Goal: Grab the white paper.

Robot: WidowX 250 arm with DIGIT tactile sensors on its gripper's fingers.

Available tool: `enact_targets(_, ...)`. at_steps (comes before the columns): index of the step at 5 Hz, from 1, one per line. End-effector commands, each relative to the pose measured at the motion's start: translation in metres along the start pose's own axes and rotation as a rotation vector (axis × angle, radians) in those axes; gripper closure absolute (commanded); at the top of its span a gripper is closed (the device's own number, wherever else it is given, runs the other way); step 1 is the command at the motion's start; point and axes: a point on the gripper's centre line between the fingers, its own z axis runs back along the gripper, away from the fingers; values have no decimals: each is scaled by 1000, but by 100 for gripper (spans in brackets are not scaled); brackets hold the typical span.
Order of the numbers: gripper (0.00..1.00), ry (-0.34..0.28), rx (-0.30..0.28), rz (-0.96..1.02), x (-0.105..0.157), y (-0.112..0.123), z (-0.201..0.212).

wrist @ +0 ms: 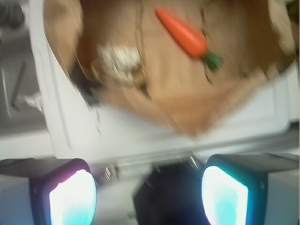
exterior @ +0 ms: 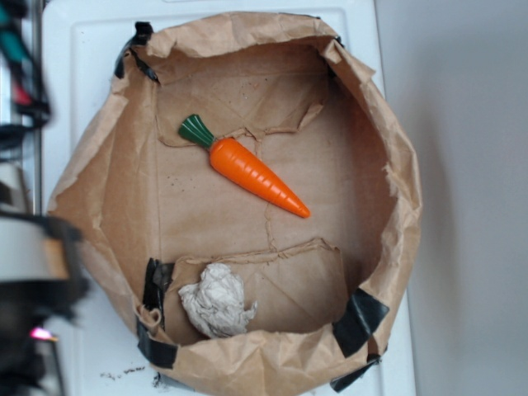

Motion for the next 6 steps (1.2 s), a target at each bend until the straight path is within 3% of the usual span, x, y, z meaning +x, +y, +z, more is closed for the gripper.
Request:
enact_targets(1,0,-98,-195,303,70,40,-21)
enact_targets(2,0,-122,-259,462,76,66,-37)
enact_targets(3,0,-76,-267,457,72,60,-60)
enact_targets(4,0,-78,-203,393,68,48,-74)
enact_targets(5,0,-82,-258,327,61,44,-66)
enact_targets(6,0,-82,-258,327,61,44,-66)
